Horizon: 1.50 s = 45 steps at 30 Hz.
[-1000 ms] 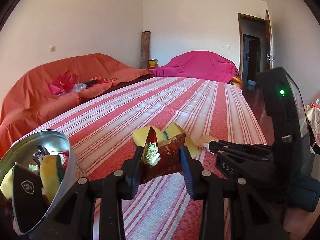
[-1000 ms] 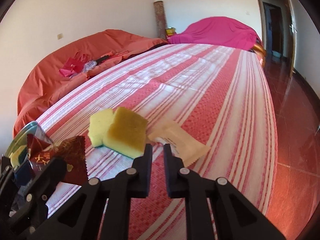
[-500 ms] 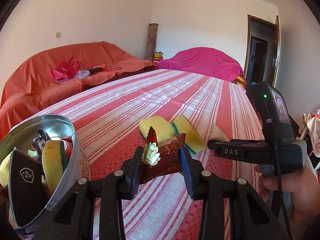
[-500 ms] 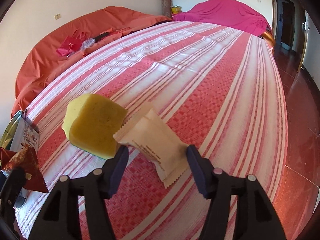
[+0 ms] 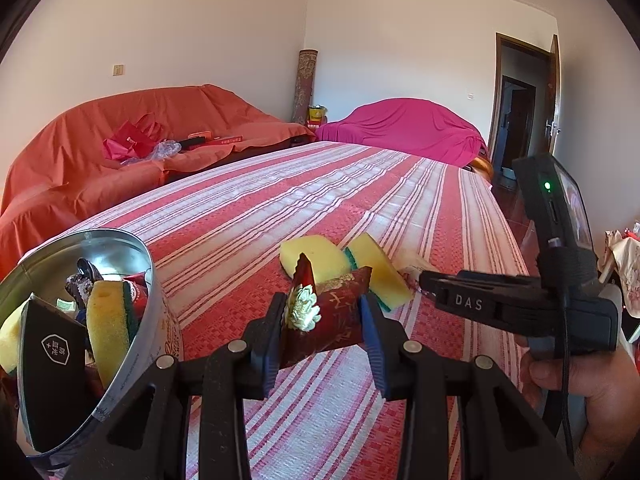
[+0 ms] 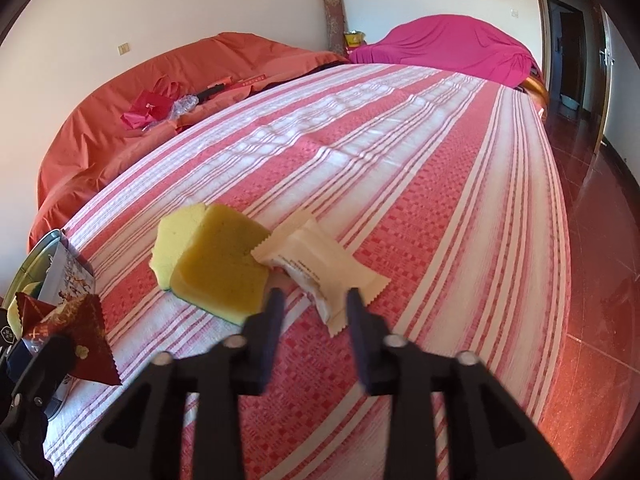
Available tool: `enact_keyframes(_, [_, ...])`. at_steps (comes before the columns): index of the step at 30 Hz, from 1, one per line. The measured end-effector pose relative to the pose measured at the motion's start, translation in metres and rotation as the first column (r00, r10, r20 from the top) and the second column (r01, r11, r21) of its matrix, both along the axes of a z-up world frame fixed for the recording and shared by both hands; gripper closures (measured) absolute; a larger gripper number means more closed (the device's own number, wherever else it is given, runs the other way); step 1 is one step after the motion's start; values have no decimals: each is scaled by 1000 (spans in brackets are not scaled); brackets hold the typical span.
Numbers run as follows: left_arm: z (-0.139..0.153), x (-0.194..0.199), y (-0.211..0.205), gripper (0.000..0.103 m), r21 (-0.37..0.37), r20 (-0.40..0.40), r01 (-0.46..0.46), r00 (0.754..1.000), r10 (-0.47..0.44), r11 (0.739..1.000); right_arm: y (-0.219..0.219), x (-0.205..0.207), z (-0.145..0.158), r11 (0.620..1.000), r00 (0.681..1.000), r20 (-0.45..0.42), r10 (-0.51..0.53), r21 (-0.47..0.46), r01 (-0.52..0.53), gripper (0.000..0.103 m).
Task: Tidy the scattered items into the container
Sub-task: 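Lift both packets from the bed with both grippers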
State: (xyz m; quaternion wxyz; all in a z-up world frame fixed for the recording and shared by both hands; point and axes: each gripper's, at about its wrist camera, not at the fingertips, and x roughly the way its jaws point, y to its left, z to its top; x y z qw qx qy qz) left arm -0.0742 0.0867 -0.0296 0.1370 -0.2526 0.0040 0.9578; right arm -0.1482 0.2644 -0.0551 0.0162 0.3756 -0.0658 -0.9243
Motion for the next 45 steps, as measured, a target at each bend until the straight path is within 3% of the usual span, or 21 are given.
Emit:
enact_keyframes(2, [0, 0, 2, 64, -8, 2, 7, 1000, -7, 1000, 1, -9, 9, 998, 998, -23, 54, 40, -53, 43])
enact_keyframes(7, [-1, -3, 1, 64, -7, 17, 7, 1000, -7, 1000, 0, -51, 4, 970, 965, 102, 243, -57, -238, 38])
enact_keyframes(9, [-1, -3, 0, 64, -2, 16, 4, 1000, -4, 1000, 5, -56, 0, 965, 960, 108, 259, -71, -252, 38])
enact_keyframes(13, [-2, -4, 2, 64, -7, 25, 11, 1000, -11, 1000, 24, -56, -16, 950, 964, 98, 248, -219, -222, 38])
enact_keyframes(18, [-2, -5, 2, 64, -12, 29, 12, 1000, -11, 1000, 14, -40, -19, 971, 972, 84, 221, -118, -210, 62])
enact_keyframes(21, [-1, -4, 1, 64, -10, 20, 8, 1000, -8, 1000, 4, -32, -19, 978, 975, 91, 205, -67, -199, 66])
enact_keyframes(25, [2, 2, 0, 64, -12, -16, -1, 1000, 0, 1000, -7, -13, -18, 990, 989, 76, 127, -75, -121, 67])
enact_keyframes(29, [6, 13, 1, 64, -27, -72, -13, 997, 11, 1000, -21, 17, -5, 996, 999, -13, 52, -75, -53, 67])
enact_keyframes(34, [8, 24, -11, 63, -11, -107, -45, 993, 43, 999, -44, 42, 5, 997, 993, -98, 61, -48, -66, 67])
enact_keyframes(45, [11, 47, -56, 64, 41, -114, -117, 986, 120, 992, -88, 65, 18, 987, 981, -117, 158, -23, -162, 67])
